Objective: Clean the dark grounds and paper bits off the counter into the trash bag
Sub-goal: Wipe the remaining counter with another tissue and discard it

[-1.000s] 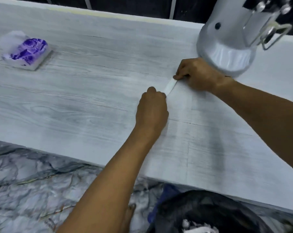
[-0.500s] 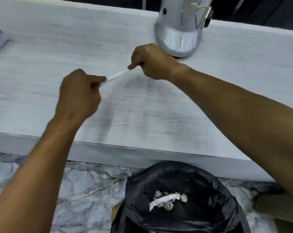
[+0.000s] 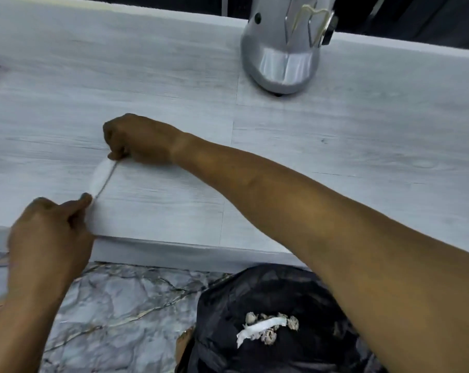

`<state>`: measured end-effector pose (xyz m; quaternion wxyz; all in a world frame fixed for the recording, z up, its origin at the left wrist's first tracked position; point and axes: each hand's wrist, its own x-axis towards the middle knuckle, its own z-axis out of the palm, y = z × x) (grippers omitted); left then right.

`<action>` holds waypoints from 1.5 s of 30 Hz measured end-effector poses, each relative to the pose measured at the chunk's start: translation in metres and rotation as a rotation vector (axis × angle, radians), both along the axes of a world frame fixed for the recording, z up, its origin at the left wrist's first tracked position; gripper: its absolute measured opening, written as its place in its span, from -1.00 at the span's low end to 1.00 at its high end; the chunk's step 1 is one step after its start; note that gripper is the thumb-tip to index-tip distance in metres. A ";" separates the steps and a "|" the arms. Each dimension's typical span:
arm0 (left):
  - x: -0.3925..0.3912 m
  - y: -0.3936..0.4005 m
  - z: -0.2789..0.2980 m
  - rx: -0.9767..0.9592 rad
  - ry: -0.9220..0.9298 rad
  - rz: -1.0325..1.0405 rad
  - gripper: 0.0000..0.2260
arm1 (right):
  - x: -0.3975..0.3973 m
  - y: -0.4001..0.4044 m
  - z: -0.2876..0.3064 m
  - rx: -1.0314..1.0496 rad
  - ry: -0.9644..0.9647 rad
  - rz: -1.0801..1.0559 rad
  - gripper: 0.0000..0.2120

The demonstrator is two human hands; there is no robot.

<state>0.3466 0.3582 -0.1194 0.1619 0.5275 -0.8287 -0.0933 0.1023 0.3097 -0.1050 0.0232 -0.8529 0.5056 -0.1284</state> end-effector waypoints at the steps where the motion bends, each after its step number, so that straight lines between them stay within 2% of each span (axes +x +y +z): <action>1: -0.017 0.018 0.011 -0.002 0.004 0.003 -0.74 | -0.015 0.012 0.003 0.074 -0.061 -0.061 -0.89; 5: -0.091 0.091 0.021 0.077 0.031 -0.055 -0.68 | -0.066 0.075 0.011 0.107 -0.138 -0.101 -0.81; 9: -0.135 0.150 0.009 0.097 0.105 -0.136 -0.58 | -0.114 0.142 0.016 0.132 -0.086 -0.138 -0.75; 15: -0.179 0.219 0.009 0.150 0.138 -0.271 -0.51 | -0.171 0.239 0.022 0.156 -0.061 -0.220 -0.82; 18: -0.191 0.231 0.012 0.179 0.080 -0.345 -0.49 | -0.186 0.269 0.022 0.144 -0.057 -0.258 -0.83; 20: -0.195 0.223 0.020 0.228 0.063 -0.443 -0.52 | -0.192 0.280 0.025 0.143 -0.043 -0.309 -0.85; 22: -0.198 0.198 0.034 0.240 0.087 -0.503 -0.64 | -0.200 0.285 0.032 0.091 -0.070 -0.402 -0.71; 26: -0.241 0.111 0.064 0.053 0.197 -0.512 -0.73 | -0.229 0.274 0.058 -0.047 -0.159 -0.661 -0.63; 28: -0.279 0.075 0.064 0.024 0.160 -0.584 -0.72 | -0.245 0.264 0.066 -0.023 -0.149 -0.798 -0.62; 32: -0.344 0.035 0.038 0.136 0.068 -0.676 -0.66 | -0.267 0.253 0.052 0.085 -0.145 -1.022 -0.61; 36: -0.368 0.026 0.026 0.139 0.095 -0.703 -0.63 | -0.268 0.249 0.033 0.122 -0.190 -1.096 -0.55; 38: -0.373 0.022 0.024 0.136 0.077 -0.738 -0.60 | -0.267 0.248 0.027 0.132 -0.145 -1.097 -0.50; 41: -0.370 0.021 0.025 0.134 -0.041 -0.811 -0.59 | -0.260 0.255 0.021 0.168 -0.066 -1.103 -0.74; 42: -0.367 0.023 0.026 0.114 -0.055 -0.831 -0.59 | -0.256 0.260 0.017 0.162 -0.027 -1.090 -0.74; 45: -0.348 0.033 0.024 0.079 -0.081 -0.867 -0.59 | -0.243 0.278 0.005 0.122 0.052 -1.038 -0.52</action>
